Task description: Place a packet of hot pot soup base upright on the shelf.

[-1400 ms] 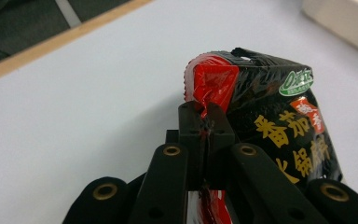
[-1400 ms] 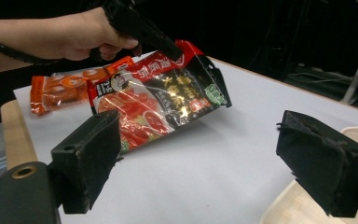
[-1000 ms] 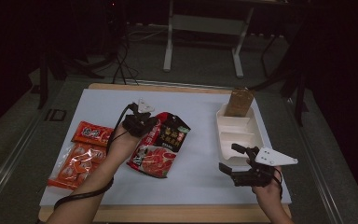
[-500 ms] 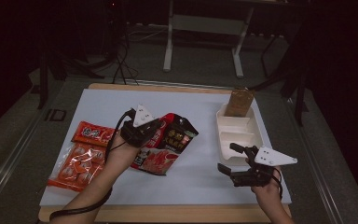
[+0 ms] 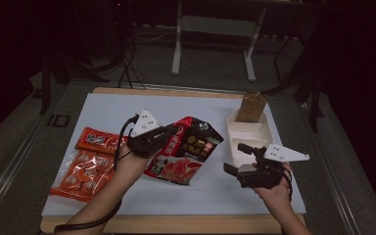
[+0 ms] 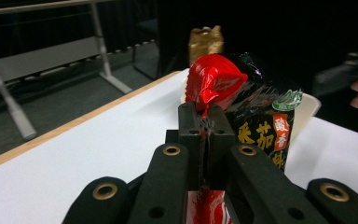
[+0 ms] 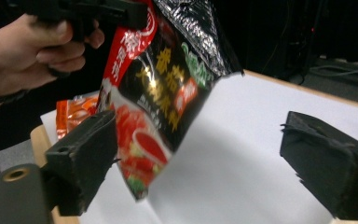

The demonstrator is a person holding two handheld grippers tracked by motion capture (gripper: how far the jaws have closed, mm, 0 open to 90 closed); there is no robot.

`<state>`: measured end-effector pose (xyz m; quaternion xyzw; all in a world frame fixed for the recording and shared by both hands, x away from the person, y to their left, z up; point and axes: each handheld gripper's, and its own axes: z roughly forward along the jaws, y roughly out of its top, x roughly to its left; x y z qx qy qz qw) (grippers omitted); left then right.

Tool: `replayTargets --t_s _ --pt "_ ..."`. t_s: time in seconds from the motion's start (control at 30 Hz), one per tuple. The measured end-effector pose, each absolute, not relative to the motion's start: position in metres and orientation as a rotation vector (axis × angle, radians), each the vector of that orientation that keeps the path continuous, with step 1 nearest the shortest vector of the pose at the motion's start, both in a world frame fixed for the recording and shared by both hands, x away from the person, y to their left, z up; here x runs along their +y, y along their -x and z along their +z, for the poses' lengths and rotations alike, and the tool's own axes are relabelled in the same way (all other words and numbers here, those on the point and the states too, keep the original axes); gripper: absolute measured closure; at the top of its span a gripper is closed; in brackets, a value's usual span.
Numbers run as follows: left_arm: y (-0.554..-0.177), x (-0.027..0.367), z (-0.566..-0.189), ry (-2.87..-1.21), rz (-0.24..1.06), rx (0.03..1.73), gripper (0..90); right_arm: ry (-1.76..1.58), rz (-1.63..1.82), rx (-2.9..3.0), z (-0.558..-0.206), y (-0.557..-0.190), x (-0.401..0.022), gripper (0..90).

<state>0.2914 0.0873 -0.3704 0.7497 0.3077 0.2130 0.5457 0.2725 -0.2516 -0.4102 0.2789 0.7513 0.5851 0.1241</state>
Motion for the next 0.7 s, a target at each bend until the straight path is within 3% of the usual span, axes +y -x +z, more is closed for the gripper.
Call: replayTargets --t_s 0.13,0.27,0.33,0.37,0.43,0.47,0.7 --pt "-0.287 0.082 -0.365 -1.741 0.482 0.696 88.9 -0.828 1.730 2.165 -0.408 -0.282 -0.239 15.9" --pt "-0.284 0.075 -0.362 -1.714 0.473 0.683 88.9 -0.835 1.714 2.142 -0.406 -0.288 -0.231 25.9" --pt "-0.283 0.072 -0.362 -1.707 0.456 0.671 88.9 -0.828 1.763 2.127 -0.403 -0.289 -0.230 37.5" --pt "-0.283 0.072 -0.362 -1.707 0.456 0.671 88.9 -0.828 1.763 2.127 -0.403 -0.289 -0.230 37.5" --pt "-0.282 0.070 -0.363 -1.689 0.452 0.660 88.8 -0.825 1.786 2.115 -0.399 -0.289 -0.231 58.1" --pt "-0.281 0.069 -0.364 -1.678 0.470 0.659 88.8 -0.832 1.793 2.116 -0.397 -0.290 -0.232 64.1" --pt "-0.288 0.072 -0.370 -1.680 0.404 0.678 88.8 -0.846 1.789 2.120 -0.392 -0.286 -0.233 74.8"
